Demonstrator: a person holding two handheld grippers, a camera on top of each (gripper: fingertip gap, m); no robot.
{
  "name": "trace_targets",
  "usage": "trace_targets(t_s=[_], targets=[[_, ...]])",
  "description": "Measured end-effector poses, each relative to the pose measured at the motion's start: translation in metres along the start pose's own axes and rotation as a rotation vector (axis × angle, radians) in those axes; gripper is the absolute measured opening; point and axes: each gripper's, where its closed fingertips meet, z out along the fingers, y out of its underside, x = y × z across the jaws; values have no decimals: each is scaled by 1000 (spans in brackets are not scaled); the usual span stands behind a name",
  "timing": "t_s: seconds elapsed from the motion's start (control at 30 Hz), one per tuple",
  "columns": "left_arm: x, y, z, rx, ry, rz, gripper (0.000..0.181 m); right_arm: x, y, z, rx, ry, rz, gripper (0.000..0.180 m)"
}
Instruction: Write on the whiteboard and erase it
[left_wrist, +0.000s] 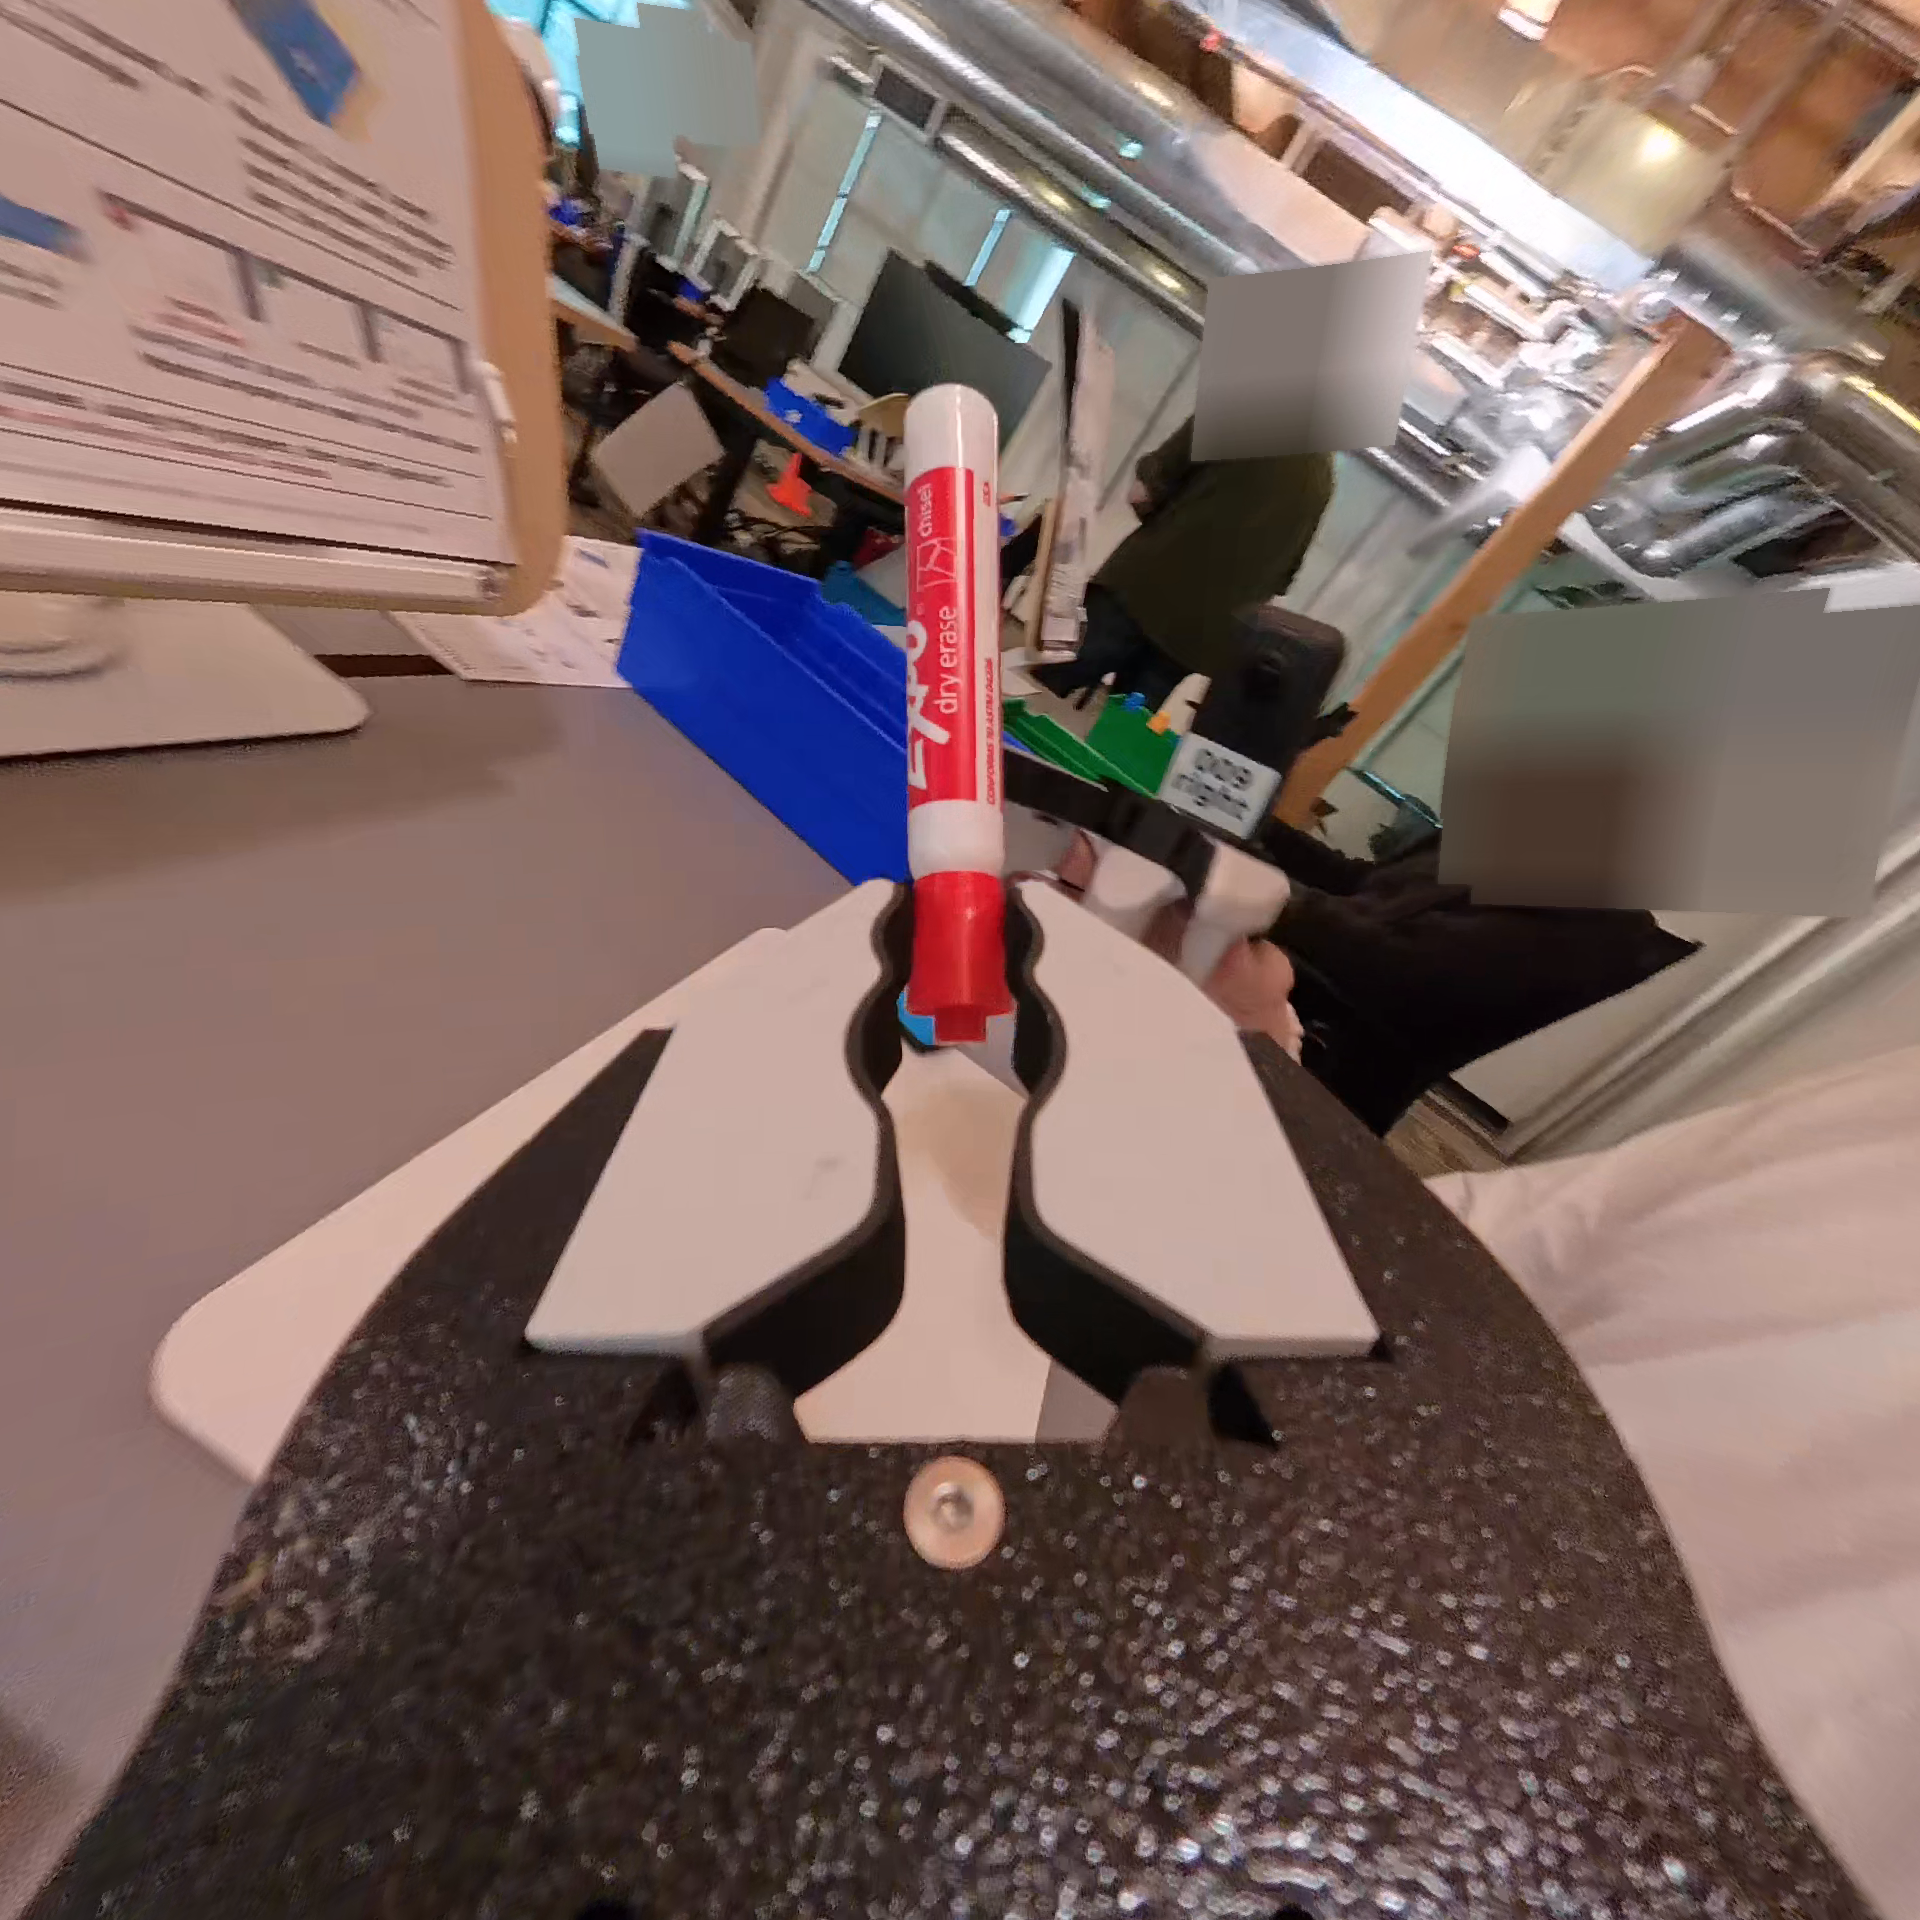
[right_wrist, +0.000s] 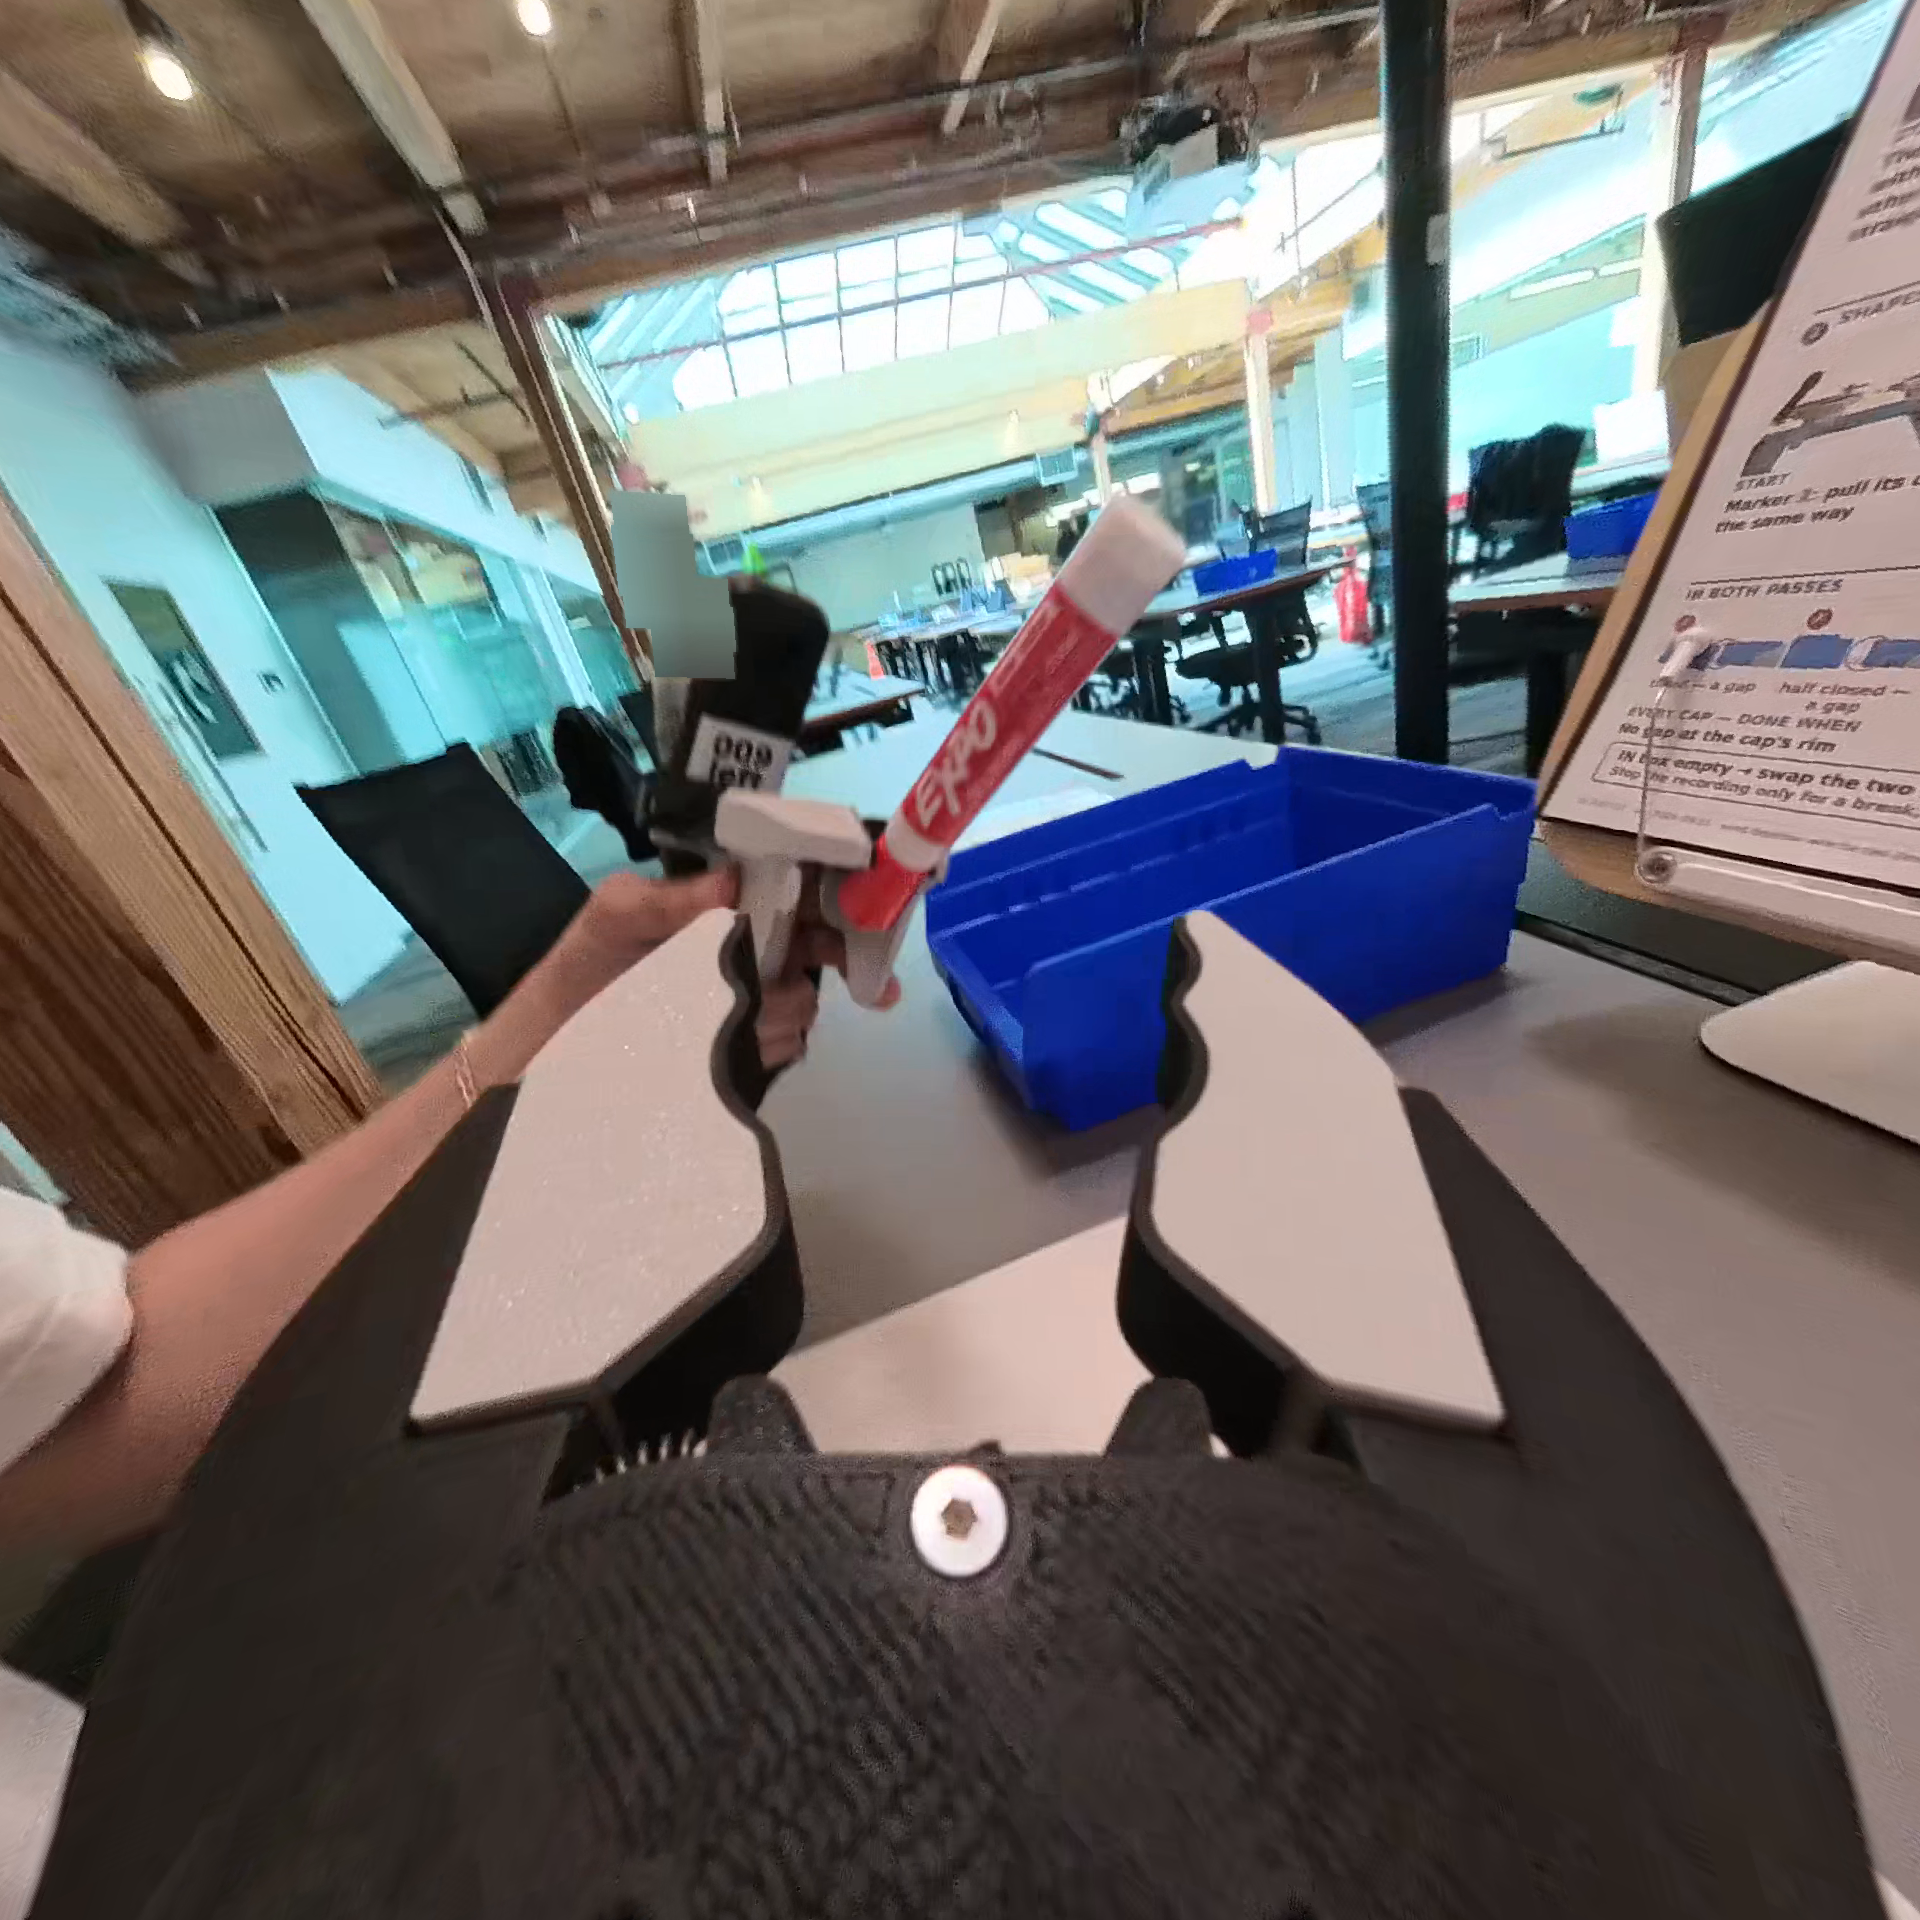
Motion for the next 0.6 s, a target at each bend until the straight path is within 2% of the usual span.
trace_targets(t_s=[0.1,0.17,0.27,0.3,0.33,0.43,0.6], targets=[[11,15,10,20,92,14,16,6,-21,-4,136,-60,153,70],[14,25,17,12,112,40,16,6,-29,-5,180,-86,169,66],[18,37,26,-16,147,64,16,5,-23,4,126,-80,133,64],[20,39,29,-25,156,69,16,3,-20,7,106,-91,125,55],[20,41,31,-29,154,79,16,-2,-18,9,88,-128,115,22],[23,49,35,-68,149,135,16,-10,-16,11,49,-182,110,20],[12,61,33,-173,58,263,18,-21,2,14,-145,-182,-110,20]])
